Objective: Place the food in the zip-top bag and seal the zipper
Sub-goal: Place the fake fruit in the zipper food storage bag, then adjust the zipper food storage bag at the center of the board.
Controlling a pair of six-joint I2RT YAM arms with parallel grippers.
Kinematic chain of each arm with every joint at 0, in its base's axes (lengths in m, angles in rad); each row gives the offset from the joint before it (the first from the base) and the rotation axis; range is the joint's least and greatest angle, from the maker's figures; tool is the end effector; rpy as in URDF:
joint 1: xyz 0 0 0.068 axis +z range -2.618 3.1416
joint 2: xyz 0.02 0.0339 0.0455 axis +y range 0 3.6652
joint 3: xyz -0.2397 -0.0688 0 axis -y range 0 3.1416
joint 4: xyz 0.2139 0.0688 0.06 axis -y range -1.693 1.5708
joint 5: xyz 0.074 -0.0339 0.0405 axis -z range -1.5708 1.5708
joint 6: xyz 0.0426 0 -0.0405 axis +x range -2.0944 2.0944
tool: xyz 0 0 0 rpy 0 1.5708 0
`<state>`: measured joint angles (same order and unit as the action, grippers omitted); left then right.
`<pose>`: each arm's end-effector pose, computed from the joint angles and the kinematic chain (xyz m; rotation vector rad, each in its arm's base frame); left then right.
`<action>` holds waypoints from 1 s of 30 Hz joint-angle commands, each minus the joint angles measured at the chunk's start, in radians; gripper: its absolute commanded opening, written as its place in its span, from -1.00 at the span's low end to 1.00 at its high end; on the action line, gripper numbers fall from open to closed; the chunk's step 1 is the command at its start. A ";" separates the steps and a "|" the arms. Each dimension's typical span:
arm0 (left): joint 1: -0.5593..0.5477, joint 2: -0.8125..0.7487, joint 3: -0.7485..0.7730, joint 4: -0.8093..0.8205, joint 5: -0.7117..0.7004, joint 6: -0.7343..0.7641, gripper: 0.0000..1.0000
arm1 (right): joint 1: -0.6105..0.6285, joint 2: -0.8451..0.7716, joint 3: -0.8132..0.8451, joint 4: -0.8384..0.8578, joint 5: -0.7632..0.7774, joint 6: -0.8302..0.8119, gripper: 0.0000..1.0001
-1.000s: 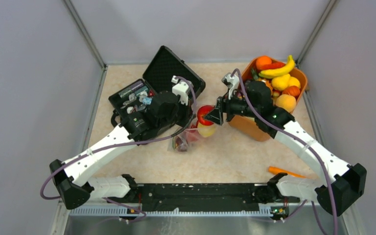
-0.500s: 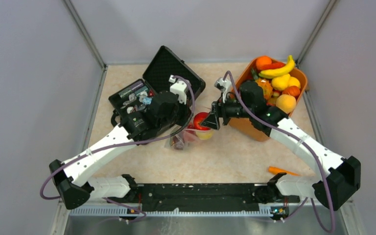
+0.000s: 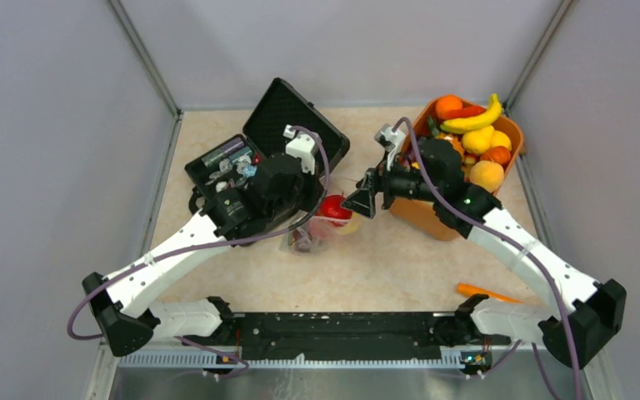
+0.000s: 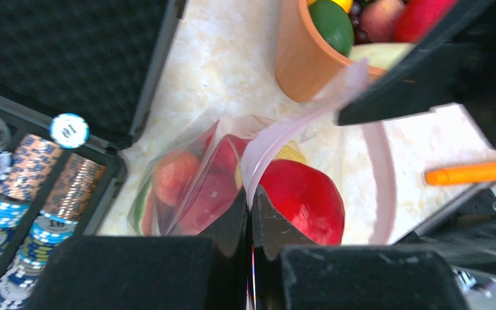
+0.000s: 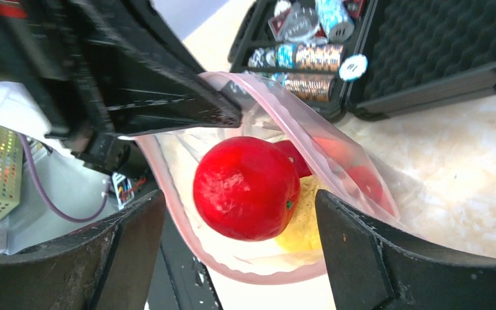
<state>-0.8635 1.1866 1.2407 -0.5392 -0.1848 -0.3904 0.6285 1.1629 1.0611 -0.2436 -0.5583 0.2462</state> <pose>0.1639 -0.1796 0.3532 0.3773 2.0650 -0.5846 0.1869 0.1637 0.3342 -0.7696 1.8725 1.1062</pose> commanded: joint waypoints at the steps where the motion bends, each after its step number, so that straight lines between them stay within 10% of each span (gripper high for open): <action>1: 0.005 -0.041 0.062 0.004 -0.158 -0.008 -1.00 | 0.013 -0.139 0.015 0.074 0.066 0.021 0.61; 7: 0.072 -0.068 0.081 -0.014 -0.109 0.021 -1.00 | 0.013 -0.232 0.020 -0.114 0.437 0.137 0.60; 21: 0.073 -0.036 0.056 0.028 0.037 -0.008 -1.00 | 0.014 -0.024 -0.032 -0.007 0.345 0.490 0.46; 30: 0.073 -0.015 0.062 0.021 0.073 -0.005 -1.00 | 0.034 0.025 -0.020 0.037 0.342 0.492 -0.62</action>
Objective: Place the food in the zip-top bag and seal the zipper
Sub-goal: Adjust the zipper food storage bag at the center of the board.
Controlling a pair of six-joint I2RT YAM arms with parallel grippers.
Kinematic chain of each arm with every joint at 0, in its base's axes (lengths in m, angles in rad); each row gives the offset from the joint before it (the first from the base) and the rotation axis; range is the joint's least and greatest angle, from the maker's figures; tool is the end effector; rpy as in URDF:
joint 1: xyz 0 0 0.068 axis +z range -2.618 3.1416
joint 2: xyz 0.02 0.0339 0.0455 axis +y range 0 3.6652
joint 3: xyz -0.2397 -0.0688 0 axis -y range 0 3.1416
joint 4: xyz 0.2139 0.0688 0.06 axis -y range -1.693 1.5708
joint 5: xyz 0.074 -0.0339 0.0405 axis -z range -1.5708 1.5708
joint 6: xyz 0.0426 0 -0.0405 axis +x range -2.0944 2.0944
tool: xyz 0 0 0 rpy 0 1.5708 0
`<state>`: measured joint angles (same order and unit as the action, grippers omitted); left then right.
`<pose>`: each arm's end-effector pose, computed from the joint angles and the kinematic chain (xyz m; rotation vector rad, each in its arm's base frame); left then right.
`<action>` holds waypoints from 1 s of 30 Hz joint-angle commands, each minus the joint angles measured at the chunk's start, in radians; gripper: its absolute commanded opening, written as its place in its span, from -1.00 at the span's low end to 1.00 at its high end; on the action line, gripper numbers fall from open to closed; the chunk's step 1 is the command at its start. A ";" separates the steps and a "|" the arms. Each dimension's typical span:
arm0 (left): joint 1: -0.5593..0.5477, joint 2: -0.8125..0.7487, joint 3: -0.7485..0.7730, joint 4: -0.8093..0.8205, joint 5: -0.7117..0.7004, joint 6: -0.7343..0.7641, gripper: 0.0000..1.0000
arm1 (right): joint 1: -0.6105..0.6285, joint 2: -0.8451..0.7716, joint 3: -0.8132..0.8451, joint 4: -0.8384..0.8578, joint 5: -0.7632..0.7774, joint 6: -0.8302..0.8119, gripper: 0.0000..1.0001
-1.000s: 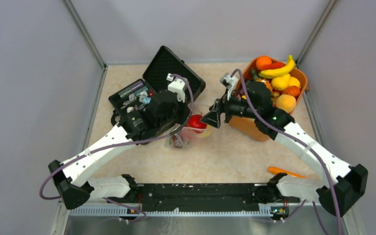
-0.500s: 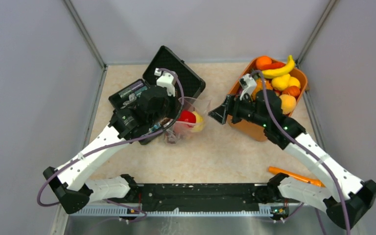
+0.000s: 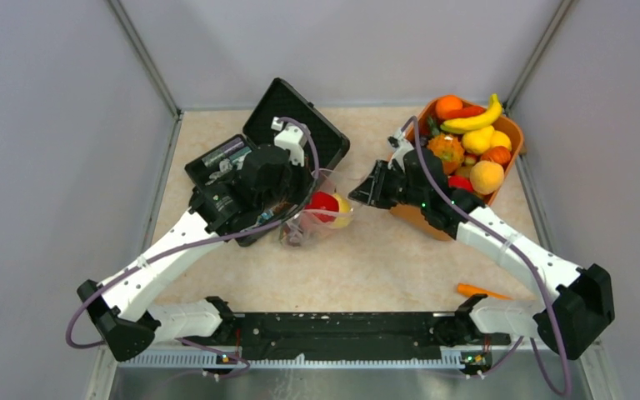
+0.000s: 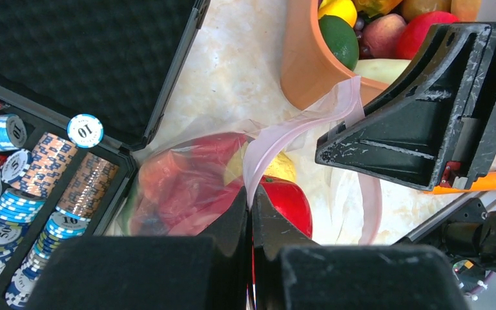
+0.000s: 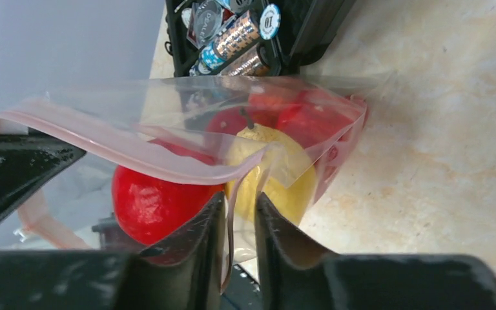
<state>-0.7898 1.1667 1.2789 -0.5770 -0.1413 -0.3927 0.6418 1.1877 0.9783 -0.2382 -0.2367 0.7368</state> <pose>0.1700 -0.1630 0.3654 0.3214 2.0586 -0.5938 0.1992 0.1613 0.3001 -0.0595 2.1881 1.0738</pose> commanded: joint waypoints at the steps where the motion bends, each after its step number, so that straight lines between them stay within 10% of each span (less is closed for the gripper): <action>1: 0.000 0.003 0.021 0.059 0.037 -0.001 -1.00 | 0.022 -0.006 0.070 0.026 0.034 -0.010 -0.79; 15: -0.001 -0.040 -0.004 0.087 0.286 0.095 -0.56 | 0.021 0.033 0.297 -0.116 0.062 -0.287 -1.00; 30: 0.030 -0.258 -0.011 0.082 0.329 0.207 0.78 | 0.020 0.036 0.393 -0.176 -0.115 -0.670 -1.00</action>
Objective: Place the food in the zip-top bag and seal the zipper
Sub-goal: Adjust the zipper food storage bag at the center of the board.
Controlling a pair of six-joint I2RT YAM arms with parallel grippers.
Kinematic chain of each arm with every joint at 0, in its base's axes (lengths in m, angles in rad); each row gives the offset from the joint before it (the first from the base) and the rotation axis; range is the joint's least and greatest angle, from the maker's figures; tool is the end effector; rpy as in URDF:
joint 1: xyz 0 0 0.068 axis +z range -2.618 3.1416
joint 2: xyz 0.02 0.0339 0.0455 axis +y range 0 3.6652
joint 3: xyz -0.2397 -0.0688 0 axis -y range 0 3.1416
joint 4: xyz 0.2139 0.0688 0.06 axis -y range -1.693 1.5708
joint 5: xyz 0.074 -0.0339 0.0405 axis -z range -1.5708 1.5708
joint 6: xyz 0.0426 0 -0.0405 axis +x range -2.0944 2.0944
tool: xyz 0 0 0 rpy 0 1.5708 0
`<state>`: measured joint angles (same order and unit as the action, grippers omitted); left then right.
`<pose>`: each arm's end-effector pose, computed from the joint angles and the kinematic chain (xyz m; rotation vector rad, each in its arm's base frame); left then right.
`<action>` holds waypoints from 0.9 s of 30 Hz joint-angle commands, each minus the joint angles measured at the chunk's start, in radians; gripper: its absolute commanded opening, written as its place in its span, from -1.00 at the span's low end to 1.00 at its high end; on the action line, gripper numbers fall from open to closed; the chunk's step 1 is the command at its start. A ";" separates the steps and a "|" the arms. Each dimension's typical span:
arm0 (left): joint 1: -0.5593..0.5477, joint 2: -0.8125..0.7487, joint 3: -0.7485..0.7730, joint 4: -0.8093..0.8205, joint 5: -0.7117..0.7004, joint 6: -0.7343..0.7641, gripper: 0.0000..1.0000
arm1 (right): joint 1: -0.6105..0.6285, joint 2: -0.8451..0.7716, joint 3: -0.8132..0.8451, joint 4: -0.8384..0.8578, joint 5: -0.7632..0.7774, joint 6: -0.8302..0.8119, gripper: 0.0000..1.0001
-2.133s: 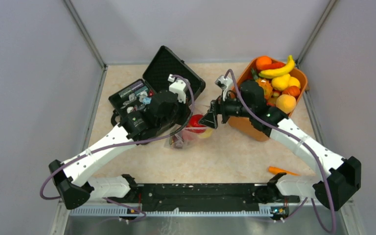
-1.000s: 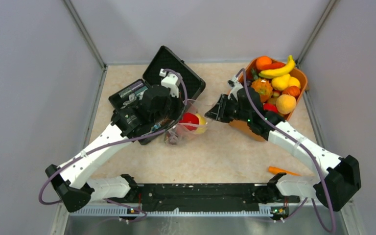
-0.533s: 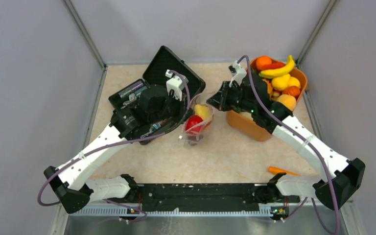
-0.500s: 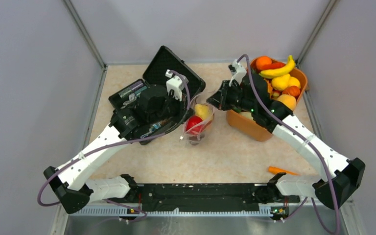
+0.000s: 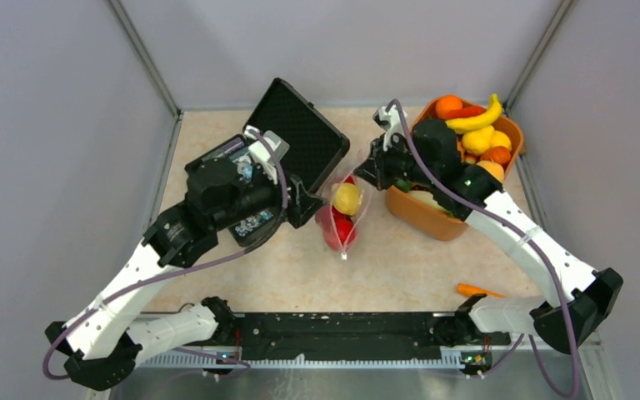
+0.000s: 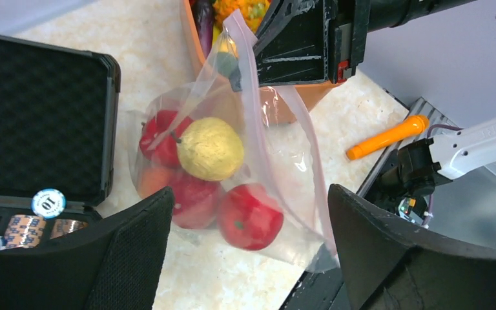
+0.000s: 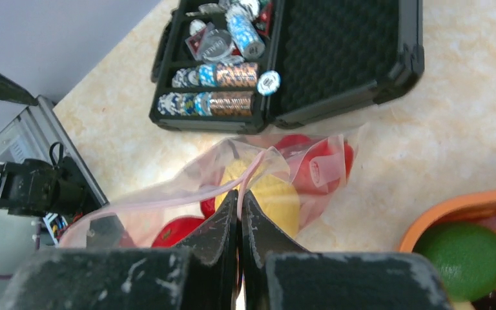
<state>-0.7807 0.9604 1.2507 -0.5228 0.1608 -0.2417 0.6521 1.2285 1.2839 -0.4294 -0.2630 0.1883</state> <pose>0.1254 -0.1339 0.4019 0.6173 1.7839 -0.8612 0.1975 0.1647 0.3690 -0.6387 1.9156 0.8022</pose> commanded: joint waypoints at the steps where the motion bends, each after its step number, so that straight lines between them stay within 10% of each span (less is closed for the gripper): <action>1: 0.027 -0.060 0.022 0.024 0.034 0.059 0.83 | 0.009 -0.003 0.095 0.008 -0.096 -0.128 -1.00; 16: 0.074 -0.026 0.009 0.097 0.213 0.185 0.97 | 0.008 0.040 0.421 -0.498 -0.651 -0.705 -1.00; 27: 0.075 -0.028 -0.064 0.185 0.561 0.335 0.97 | 0.009 0.166 0.502 -0.744 -0.676 -0.920 -1.00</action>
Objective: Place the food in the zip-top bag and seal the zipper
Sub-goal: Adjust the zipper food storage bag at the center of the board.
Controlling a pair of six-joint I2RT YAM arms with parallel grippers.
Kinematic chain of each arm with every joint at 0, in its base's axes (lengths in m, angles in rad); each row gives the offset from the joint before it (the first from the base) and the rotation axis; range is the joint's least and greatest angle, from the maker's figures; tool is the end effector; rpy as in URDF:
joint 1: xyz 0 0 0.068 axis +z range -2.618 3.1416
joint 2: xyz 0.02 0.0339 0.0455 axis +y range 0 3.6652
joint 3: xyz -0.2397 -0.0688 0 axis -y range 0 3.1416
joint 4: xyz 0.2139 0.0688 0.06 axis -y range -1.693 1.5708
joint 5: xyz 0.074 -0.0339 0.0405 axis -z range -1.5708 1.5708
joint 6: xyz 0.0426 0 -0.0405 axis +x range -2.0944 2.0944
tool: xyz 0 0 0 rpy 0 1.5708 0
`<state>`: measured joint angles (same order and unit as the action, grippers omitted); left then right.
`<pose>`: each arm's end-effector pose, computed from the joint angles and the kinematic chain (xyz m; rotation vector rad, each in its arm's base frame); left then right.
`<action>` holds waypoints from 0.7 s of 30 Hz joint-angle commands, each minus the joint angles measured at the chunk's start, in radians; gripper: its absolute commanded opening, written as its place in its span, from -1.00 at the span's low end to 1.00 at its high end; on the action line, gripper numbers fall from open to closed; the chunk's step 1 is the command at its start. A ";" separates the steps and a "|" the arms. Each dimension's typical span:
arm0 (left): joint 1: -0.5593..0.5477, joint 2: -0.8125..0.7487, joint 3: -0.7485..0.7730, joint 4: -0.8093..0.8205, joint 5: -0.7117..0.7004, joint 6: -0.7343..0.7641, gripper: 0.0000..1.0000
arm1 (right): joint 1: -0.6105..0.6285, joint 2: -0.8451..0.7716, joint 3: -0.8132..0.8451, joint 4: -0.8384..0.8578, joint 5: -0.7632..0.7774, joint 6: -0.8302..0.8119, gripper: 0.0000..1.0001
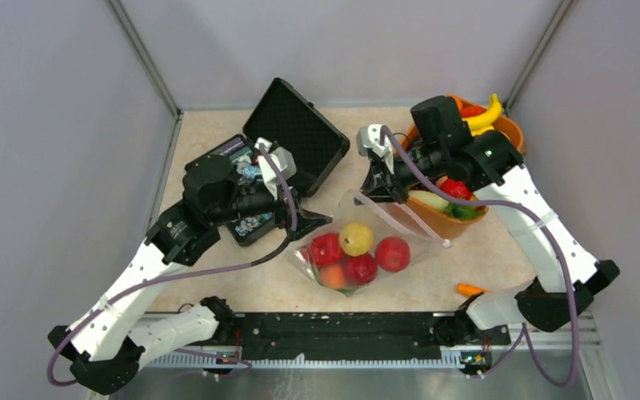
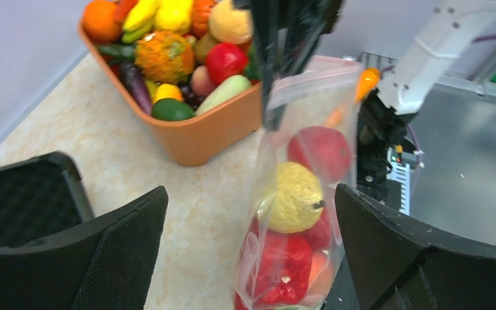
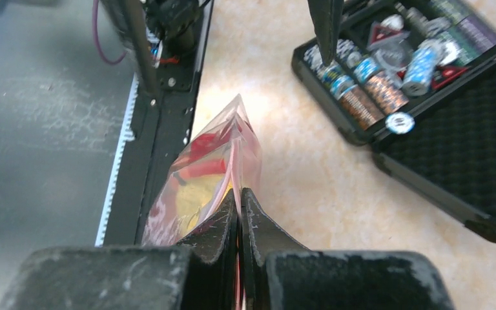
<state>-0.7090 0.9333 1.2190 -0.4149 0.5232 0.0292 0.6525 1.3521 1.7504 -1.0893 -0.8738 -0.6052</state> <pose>0.1194 -0.1305 0.4097 1.0024 1.4649 -0.9422 0.1550 0.1595 0.4212 -1.6060 1.4245 1.0022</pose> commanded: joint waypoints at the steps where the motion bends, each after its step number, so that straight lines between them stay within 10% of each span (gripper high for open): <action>1: 0.003 0.006 -0.049 0.090 0.252 0.069 0.97 | 0.009 0.057 0.035 -0.094 -0.073 -0.140 -1.00; 21: 0.006 0.101 -0.219 0.381 0.167 0.007 0.97 | 0.011 0.085 0.019 -0.126 -0.132 -0.216 -1.00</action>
<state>-0.7090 1.0275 0.9871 -0.1497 0.7429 0.0364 0.6525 1.4525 1.7485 -1.2213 -0.9459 -0.7784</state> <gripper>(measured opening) 0.985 0.003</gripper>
